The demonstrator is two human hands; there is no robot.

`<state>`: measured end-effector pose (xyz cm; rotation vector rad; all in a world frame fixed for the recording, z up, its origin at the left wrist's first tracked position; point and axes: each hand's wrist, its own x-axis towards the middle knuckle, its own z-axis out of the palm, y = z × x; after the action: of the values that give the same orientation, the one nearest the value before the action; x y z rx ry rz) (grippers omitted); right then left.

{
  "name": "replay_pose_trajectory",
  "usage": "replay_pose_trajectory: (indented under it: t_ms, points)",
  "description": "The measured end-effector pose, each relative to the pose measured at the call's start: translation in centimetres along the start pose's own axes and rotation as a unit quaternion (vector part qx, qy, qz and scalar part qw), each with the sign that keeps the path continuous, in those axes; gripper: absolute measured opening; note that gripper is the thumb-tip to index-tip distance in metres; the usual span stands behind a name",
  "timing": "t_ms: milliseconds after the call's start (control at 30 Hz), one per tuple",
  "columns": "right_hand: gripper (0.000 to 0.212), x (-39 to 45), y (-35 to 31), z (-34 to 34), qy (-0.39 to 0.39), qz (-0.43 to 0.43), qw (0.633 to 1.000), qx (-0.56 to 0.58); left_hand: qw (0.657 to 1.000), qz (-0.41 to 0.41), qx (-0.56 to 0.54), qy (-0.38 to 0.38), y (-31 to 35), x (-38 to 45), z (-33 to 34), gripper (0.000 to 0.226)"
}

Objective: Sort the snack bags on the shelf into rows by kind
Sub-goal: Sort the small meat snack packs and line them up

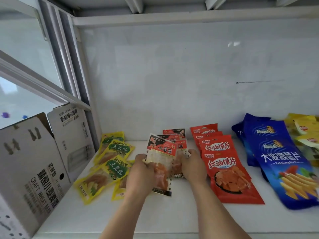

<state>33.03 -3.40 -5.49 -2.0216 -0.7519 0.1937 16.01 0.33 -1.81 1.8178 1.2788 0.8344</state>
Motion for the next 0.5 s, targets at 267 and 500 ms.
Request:
replay_pose_trajectory:
  t_ms: [267, 500]
  points:
    - [0.061, 0.1, -0.1, 0.7, 0.040, 0.018, 0.998, 0.054, 0.998, 0.001, 0.063, -0.022, 0.0, 0.5, 4.2, 0.053]
    - [0.024, 0.1, 0.3, 1.3, 0.036, 0.001, 0.998, 0.044, 0.979, 0.019, 0.199, -0.038, 0.1, 0.5, 6.0, 0.069]
